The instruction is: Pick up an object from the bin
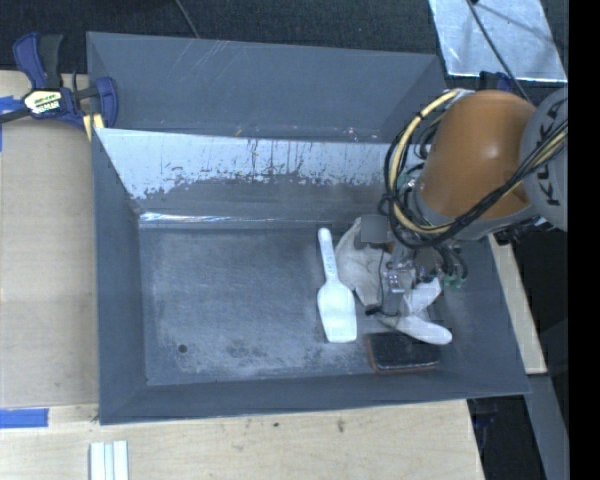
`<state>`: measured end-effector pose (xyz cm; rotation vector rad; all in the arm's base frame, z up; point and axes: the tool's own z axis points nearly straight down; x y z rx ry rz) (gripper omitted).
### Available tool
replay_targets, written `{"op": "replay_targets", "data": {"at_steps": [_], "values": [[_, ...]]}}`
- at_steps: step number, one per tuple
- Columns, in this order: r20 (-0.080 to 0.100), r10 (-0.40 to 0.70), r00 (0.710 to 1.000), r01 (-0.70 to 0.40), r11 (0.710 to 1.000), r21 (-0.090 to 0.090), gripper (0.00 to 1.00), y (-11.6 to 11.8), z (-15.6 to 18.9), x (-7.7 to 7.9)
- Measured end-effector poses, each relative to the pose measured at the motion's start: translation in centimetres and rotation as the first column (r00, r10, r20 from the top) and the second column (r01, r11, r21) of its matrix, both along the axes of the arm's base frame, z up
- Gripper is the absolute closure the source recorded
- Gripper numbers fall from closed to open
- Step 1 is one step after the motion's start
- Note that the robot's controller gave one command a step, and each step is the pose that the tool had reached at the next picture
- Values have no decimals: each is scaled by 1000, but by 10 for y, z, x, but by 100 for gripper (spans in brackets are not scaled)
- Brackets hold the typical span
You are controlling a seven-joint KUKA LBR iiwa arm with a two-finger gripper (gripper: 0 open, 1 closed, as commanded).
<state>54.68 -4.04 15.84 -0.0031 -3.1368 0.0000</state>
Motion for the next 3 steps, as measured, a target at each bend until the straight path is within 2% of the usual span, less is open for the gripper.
{"op": "replay_targets", "data": {"at_steps": [1,2,3], "values": [[8,1,1000,-1,1000,-1,0,0,5,2],[14,42,999,-42,999,-1,0,-9,-47,-3],[4,-34,999,34,999,0,0,-9,-74,-23]]}}
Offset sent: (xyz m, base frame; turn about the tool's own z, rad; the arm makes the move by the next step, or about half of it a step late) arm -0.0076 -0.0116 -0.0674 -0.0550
